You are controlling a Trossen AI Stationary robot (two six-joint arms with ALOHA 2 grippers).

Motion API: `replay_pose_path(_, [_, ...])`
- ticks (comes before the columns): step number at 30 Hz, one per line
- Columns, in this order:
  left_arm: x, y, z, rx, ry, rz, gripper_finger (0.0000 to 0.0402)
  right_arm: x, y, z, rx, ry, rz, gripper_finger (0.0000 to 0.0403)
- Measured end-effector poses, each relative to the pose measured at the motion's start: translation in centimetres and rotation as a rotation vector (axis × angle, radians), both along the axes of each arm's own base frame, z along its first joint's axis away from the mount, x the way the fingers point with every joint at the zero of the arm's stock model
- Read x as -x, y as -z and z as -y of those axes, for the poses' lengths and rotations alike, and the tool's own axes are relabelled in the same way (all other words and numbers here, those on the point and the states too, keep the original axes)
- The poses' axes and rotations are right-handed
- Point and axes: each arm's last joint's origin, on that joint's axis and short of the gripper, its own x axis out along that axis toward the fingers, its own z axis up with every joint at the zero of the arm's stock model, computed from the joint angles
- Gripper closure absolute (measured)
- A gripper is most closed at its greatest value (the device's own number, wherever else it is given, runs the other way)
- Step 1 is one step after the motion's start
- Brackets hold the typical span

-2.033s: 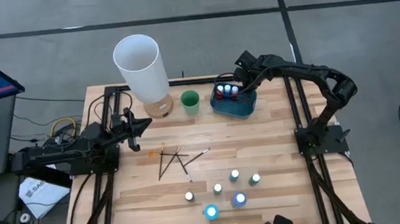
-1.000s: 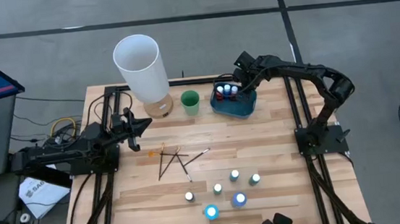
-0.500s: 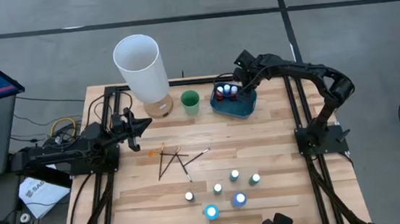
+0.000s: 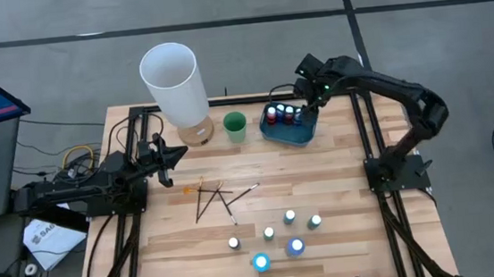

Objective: Pick & Place Paint Supplies
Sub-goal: Put the top green paint bottle into the blue bin

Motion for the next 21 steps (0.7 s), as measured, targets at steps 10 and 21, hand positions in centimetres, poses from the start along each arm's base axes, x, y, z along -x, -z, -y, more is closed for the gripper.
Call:
replay_pose_path(10, [0.0,0.0,0.0,0.0,0.0,0.0,0.0399,0.2,-3.2,-10.5,-0.067,-0.094,0.053,0.0197])
replay_pose_path(21, [0.0,0.0,0.0,0.0,0.0,0.0,0.0399,-1.5,-0.9,-24.1,-0.177,-0.321,0.137,0.0201])
